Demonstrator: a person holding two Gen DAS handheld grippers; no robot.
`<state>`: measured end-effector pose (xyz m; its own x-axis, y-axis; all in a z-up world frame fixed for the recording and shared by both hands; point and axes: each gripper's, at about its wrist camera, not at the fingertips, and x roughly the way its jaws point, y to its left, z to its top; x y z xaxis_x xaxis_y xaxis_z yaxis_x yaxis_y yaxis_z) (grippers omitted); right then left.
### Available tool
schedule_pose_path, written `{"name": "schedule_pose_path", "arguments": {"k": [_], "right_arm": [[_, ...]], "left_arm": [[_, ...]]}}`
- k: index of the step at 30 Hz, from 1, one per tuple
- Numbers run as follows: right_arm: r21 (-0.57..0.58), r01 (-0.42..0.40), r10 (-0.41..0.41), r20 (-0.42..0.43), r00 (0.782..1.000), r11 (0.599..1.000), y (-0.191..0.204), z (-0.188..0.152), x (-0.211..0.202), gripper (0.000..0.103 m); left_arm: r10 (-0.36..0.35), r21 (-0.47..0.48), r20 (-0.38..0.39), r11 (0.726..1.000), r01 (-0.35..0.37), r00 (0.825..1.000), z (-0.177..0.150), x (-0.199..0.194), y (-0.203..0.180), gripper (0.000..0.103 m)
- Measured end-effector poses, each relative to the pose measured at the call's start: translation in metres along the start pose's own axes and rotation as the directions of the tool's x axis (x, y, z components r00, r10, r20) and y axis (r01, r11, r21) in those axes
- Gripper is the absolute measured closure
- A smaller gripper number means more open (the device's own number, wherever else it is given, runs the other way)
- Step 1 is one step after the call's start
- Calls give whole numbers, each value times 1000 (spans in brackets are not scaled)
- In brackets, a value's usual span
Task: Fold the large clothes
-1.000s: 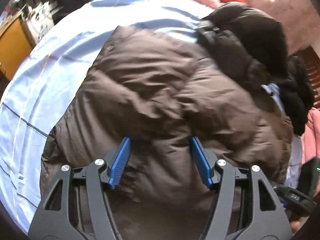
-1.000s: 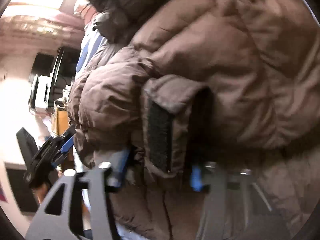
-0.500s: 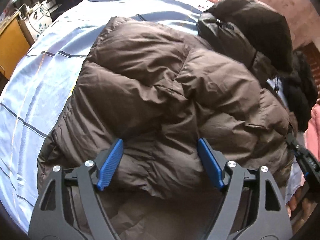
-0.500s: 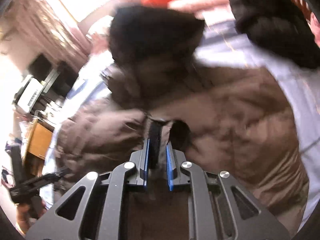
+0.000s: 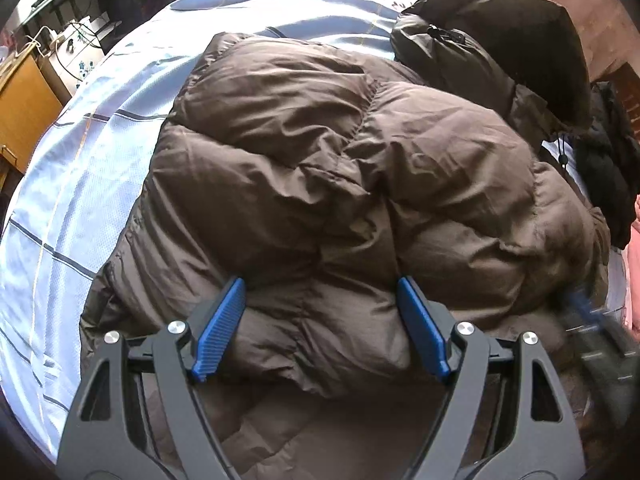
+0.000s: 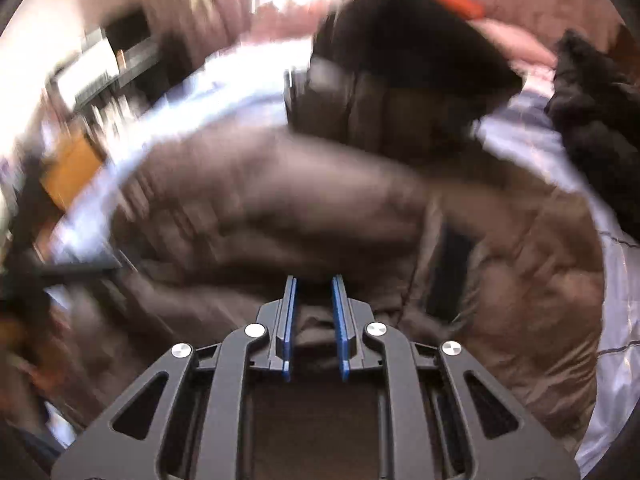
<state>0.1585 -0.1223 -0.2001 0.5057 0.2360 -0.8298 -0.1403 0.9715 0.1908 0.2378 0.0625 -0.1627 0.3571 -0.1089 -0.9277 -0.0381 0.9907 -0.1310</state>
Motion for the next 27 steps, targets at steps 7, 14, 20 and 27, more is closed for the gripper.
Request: {"name": "schedule_pose_path", "arguments": {"k": [7,14,20,27], "right_arm": [[40,-6,7,-22,1000,999,-6,-5,5,86],[142,-12,-4,115,993,990,-30,15,-32,84],[158,59,-56,-24,998,986,-49,-2,0,84],[218,-42,27,69,997,975,-50,9,-25,60]], "left_arm": [[-1,6,24,1000,1,1000,0,-6,-7,23],[-74,197,180,980,37,981,-5,-40,-60,21],[-20,257,-6,966,21,1000,-15,14,-90,21],[-89,240,44,968,77,995,-10,-11,-83,21]]}}
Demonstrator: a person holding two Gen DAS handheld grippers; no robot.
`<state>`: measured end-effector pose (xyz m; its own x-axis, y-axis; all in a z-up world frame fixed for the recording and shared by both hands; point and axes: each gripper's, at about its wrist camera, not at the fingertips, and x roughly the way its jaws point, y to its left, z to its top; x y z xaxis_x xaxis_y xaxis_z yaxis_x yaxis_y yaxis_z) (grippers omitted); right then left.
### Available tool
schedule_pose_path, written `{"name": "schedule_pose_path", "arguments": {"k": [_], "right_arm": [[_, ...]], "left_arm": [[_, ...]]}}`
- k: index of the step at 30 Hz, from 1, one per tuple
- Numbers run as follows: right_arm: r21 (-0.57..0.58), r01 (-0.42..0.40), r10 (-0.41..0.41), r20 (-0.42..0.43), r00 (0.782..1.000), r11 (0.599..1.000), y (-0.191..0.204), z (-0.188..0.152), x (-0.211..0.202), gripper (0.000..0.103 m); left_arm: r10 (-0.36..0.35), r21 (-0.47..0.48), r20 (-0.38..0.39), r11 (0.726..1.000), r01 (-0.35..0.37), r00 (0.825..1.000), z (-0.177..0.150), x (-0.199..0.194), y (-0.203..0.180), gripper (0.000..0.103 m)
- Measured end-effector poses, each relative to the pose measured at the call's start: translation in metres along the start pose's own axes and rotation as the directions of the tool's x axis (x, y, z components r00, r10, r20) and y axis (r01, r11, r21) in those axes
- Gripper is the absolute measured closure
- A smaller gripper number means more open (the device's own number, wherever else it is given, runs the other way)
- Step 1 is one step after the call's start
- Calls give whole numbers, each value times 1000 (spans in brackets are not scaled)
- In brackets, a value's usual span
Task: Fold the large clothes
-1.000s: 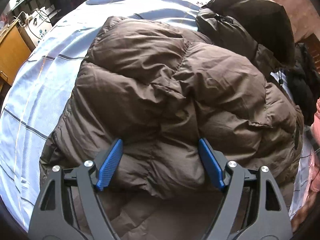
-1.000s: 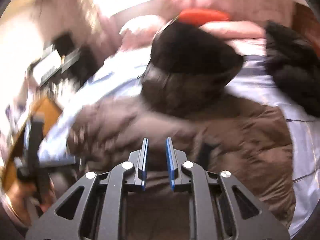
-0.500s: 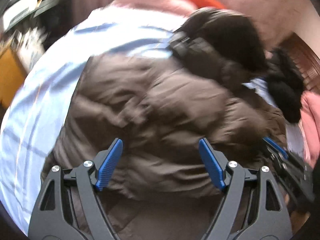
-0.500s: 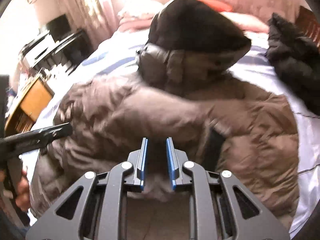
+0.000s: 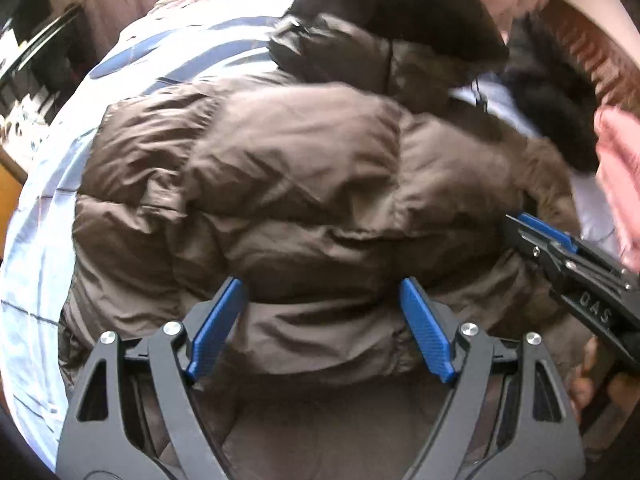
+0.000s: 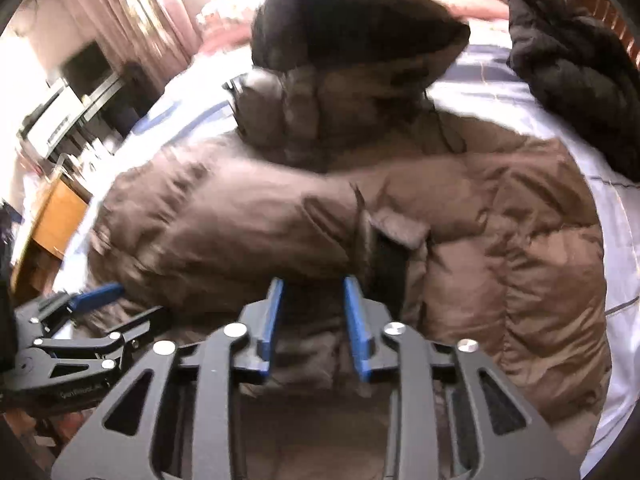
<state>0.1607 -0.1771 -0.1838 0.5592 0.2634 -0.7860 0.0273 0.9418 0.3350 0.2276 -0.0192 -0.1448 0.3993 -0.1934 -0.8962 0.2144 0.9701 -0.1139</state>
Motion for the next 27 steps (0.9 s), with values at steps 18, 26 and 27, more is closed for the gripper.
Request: {"name": "schedule_pose_path", "arguments": {"k": [18,26,27], "right_arm": [[-106,17,-26,-87,996,994,75,35,54,48],[316,-288,211,256,943,904,18,196,1,1],[376,-306,218,259,941,875,8,208,9,1]], "left_arm": [[28,-269,-144,961,-66,989,-6,17,77,20],[49,-231,-161,969,-86,986,-2,7,56,17],[55,-221,-157,971,-89,986,-1,6,55,17]]}}
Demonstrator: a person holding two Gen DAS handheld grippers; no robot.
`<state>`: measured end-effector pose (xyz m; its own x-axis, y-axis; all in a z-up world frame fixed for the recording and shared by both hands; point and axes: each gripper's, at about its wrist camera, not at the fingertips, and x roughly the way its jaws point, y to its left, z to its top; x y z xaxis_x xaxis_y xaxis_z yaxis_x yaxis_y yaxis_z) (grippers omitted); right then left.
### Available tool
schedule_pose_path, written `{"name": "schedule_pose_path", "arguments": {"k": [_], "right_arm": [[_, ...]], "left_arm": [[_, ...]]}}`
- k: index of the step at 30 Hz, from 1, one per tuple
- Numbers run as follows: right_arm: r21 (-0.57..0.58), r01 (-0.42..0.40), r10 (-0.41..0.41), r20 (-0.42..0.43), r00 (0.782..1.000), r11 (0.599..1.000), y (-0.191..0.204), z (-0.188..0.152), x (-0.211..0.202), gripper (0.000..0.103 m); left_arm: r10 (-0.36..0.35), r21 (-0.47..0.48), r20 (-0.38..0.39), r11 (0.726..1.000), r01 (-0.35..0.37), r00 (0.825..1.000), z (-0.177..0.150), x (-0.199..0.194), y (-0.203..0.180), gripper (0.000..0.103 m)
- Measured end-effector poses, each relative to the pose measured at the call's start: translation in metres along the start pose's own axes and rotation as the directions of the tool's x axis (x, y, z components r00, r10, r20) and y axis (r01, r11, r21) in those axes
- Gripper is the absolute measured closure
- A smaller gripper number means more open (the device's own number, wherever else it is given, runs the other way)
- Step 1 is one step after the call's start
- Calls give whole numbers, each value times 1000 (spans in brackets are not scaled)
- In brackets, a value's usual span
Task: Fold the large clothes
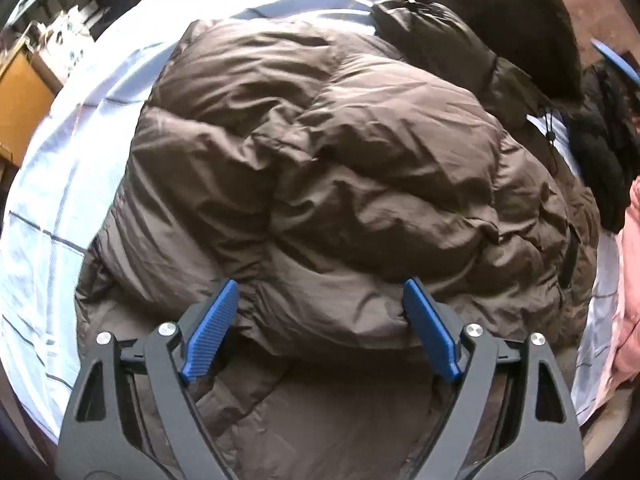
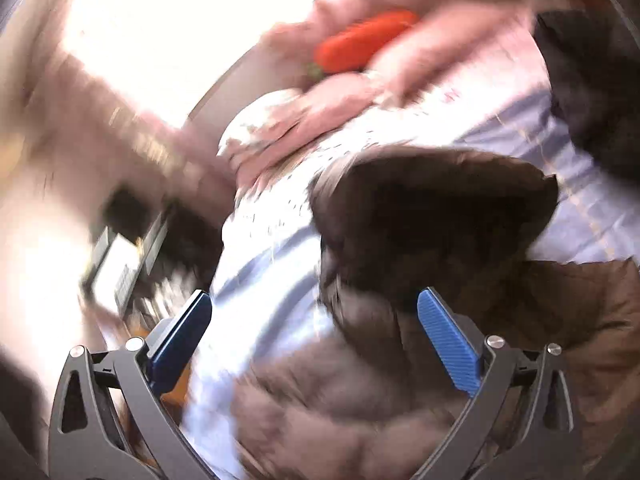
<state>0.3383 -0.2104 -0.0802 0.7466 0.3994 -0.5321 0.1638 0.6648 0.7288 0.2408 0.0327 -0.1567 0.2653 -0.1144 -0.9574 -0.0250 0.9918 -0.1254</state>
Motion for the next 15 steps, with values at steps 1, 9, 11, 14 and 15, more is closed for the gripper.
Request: {"name": "schedule_pose_path", "arguments": {"k": [1,9,11,14,15], "right_arm": [[119,-15,15,-5,1000,993,-15,19,14,1],[314,-54,80,-69,994,948,-44,49,79,92],[258,-67,72,-12,997,964,-36,43,70,95],[209,-116,112,30,993,971,-28,30,50,97],[175,-142,138,35,990,974,-23,24,37,97]], "left_arm": [[2,6,4,1000,-2,1000,0,-1,-1,16],[41,27,2,999,-41,999,1,3,8,16],[53,33,13,998,-53,999,3,2,11,16],[64,2,22,998,-64,998,7,1,18,16],[58,-12,19,998,-58,998,7,1,21,16]]}}
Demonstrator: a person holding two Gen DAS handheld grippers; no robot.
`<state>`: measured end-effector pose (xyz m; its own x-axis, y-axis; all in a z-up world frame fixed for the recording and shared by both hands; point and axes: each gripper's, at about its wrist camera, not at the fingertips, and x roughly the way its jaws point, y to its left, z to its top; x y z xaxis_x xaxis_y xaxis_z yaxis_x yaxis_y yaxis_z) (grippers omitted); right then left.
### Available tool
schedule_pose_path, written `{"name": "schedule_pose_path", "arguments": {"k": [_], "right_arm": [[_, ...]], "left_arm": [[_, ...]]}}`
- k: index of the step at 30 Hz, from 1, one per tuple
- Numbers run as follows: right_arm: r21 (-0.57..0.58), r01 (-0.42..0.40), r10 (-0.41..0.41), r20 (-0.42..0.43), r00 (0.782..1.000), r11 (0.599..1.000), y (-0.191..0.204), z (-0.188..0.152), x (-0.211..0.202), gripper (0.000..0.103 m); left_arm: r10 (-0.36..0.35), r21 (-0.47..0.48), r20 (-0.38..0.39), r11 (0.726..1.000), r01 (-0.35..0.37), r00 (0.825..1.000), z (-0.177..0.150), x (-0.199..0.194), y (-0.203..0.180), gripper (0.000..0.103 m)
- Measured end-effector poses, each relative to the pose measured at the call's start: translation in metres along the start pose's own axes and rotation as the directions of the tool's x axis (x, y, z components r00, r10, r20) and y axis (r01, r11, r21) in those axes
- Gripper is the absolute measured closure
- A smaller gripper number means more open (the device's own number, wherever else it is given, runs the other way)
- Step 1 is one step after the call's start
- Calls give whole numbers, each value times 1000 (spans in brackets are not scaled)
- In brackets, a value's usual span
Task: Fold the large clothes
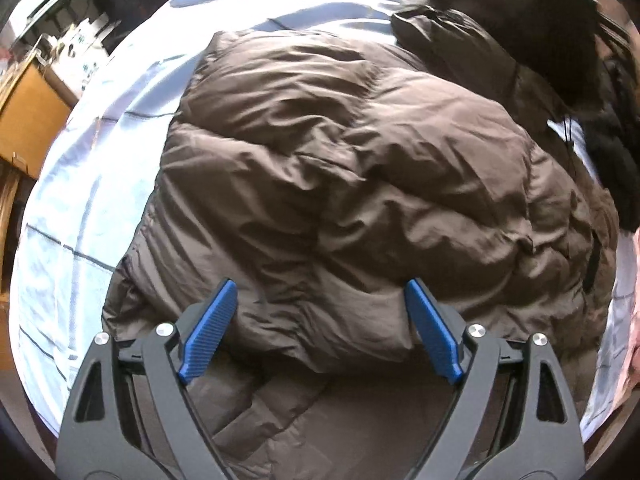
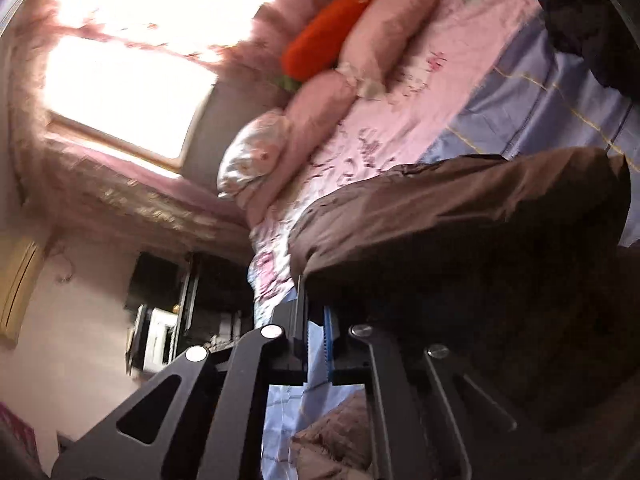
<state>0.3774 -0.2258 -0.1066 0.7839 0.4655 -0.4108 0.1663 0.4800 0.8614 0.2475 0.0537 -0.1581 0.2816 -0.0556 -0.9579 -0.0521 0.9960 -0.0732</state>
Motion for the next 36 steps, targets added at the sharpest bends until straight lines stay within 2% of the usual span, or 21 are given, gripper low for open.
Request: {"name": "schedule_pose_path", "arguments": {"k": [3,5,9,12,15,18,19,21,22,25,26,27,28,29,30,31,33,34,36], "right_arm": [[-88,-90,88,-32,996,992,17,-23,-37,97],[-169,-149,139,-70,988,974,33,-46,-77,97],[-260,-259,226,-149,963,930,52,-99,-153,97],[-317,-295,228,-232,946,901,49,-149,-201,97],[-372,-280,162,-318,934,885,36,-202,-231,97],[-422,-211,23,-408,913,882,9,-262,-237,97],[-434,-177,-40,-446,894,884,-7,-285,-233,97],[-448,-122,-135,-499,856,885,-33,-315,-224,101],[-454,-94,-182,-527,830,886,-49,-332,-219,103],[-486,-3,-298,-541,787,874,-83,-365,-215,103],[-489,20,-324,-547,772,872,-88,-368,-214,103],[-508,43,-353,-534,768,860,-88,-368,-215,103],[-528,50,-364,-511,779,847,-85,-367,-219,103],[-553,58,-369,-472,801,831,-78,-360,-222,102],[-569,68,-368,-432,823,819,-71,-352,-227,102],[-582,89,-359,-367,858,808,-59,-339,-236,102],[-577,127,-347,-289,892,807,-50,-318,-241,102],[-569,148,-341,-249,907,809,-44,-302,-240,101],[-564,181,-339,-187,922,805,-34,-276,-236,94]], "left_arm": [[0,-32,-5,999,0,1000,2,-2,7,16],[18,-64,7,998,-17,1000,4,-5,14,15],[34,-139,26,990,-31,999,6,-15,30,16],[47,-191,49,981,-37,998,6,-25,45,15],[63,-263,80,964,-39,995,6,-39,62,15],[38,-351,152,936,18,988,2,-61,79,15],[28,-362,176,932,38,984,2,-67,82,15],[-1,-358,271,928,102,963,-1,-88,79,13],[-16,-338,305,933,124,952,-2,-94,75,12],[-130,-178,404,960,217,906,-9,-118,42,12],[-191,-103,422,961,256,886,-13,-124,29,11],[-236,-41,424,960,279,874,-16,-127,17,11],[-261,2,418,958,287,870,-17,-127,6,11],[-290,57,406,955,293,867,-19,-125,-6,11],[-304,101,389,952,287,870,-20,-121,-18,11],[-303,127,372,953,275,878,-23,-119,-27,11],[-271,191,287,956,222,919,-24,-100,-46,11],[-256,211,250,956,206,934,-24,-90,-52,11],[-203,234,174,959,160,964,-31,-70,-60,11]]}}
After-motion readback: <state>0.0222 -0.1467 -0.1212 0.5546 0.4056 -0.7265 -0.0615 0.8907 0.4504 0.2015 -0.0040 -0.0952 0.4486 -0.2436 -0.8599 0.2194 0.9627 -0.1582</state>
